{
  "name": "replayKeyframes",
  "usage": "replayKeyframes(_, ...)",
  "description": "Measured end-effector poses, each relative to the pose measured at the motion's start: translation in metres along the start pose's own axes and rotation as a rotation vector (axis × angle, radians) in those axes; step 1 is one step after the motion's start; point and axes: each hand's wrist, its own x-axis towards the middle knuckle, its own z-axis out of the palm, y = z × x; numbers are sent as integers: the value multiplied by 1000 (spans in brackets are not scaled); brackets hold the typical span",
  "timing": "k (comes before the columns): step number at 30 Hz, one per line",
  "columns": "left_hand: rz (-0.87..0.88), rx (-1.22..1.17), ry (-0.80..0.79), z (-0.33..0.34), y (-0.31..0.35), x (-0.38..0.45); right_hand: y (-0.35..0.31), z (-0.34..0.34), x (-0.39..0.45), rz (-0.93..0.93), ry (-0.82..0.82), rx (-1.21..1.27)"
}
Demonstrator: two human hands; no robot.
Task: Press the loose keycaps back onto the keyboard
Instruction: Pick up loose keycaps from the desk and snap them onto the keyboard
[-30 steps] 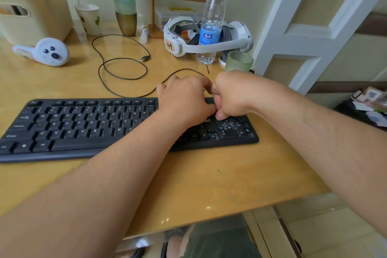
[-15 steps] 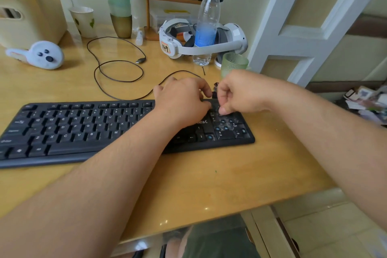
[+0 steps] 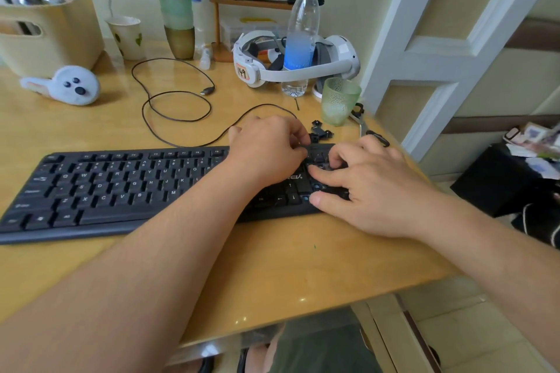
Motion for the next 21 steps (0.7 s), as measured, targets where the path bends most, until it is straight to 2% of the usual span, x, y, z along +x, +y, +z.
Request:
replayKeyframes(3, 3, 22, 1, 2, 5, 0, -1, -9, 4, -22, -42, -99)
replayKeyframes(8, -23, 43, -2, 3, 8, 0, 9, -9, -1, -47, -99, -91)
replayKeyframes(11, -52, 67, -2, 3, 9, 1, 7, -2, -7, -52, -53, -54)
replayKeyframes(15, -28, 163, 26, 3, 14, 5, 3, 8, -11, -1, 86, 41)
replayKeyframes(21, -8, 72, 18, 4, 9, 6, 0, 11, -9, 33, 86, 37)
